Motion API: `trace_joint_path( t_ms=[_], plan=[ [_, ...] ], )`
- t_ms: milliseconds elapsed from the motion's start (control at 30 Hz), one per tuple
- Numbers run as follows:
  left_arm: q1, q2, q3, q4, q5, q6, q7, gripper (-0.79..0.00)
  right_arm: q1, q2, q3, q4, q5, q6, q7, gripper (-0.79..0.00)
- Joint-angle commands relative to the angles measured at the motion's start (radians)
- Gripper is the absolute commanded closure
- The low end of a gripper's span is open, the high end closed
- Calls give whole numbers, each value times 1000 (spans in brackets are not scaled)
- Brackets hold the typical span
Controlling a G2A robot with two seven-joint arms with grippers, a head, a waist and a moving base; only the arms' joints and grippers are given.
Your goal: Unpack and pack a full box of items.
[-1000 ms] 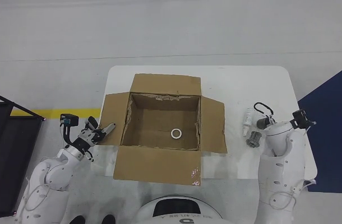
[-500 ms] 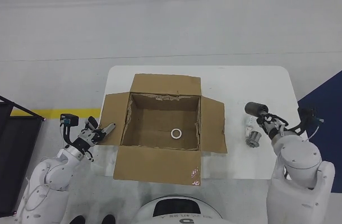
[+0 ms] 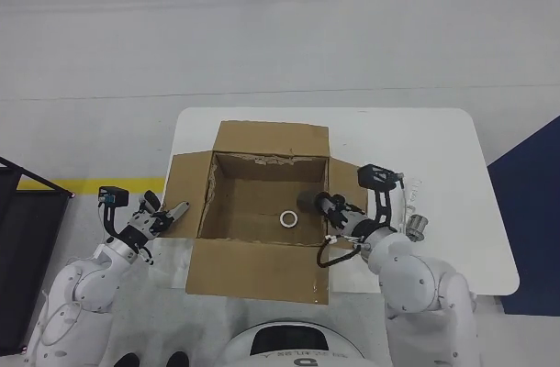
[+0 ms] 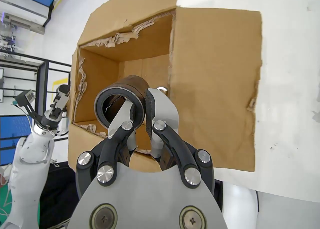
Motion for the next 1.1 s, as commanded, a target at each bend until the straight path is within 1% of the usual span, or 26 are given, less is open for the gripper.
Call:
trace_joint_path(
  t_ms=[0, 100, 200, 300, 433, 533, 567, 667, 767, 967, 1000, 1033, 1067],
  plan=[
    [0, 0, 0, 0, 0, 0, 0, -785, 23, 0, -59, 11, -46, 16, 14, 0],
    [0, 0, 0, 0, 0, 0, 0, -785, 71, -2, -130, 50, -130, 52, 10, 0],
    [0, 0, 0, 0, 0, 0, 0, -785, 140, -10, -209, 140, -253, 136, -17, 0],
    [0, 0, 0, 0, 0, 0, 0, -785, 249, -26, -279, 281, -322, 223, 19, 0],
    [0, 0, 0, 0, 0, 0, 0, -785, 417, -56, -355, 541, -480, 374, 54, 0],
    [0, 0, 0, 0, 0, 0, 0, -785, 496, -87, -370, 688, -463, 390, 39, 0],
    [0, 0, 0, 0, 0, 0, 0, -785, 519, -96, -368, 739, -480, 401, 28, 0],
    [0, 0, 0, 0, 0, 0, 0, -785, 558, -126, -369, 833, -494, 393, 35, 0],
    [0, 0, 0, 0, 0, 0, 0, -785, 567, -150, -363, 881, -541, 380, 49, 0],
    [0, 0, 0, 0, 0, 0, 0, -785, 556, -189, -321, 901, -625, 327, 102, 0],
    [0, 0, 0, 0, 0, 0, 0, -785, 552, -195, -316, 900, -643, 318, 110, -62],
    [0, 0, 0, 0, 0, 0, 0, -785, 548, -202, -311, 897, -659, 311, 118, -151],
    [0, 0, 0, 0, 0, 0, 0, -785, 543, -208, -306, 892, -674, 304, 125, -219]
  ],
)
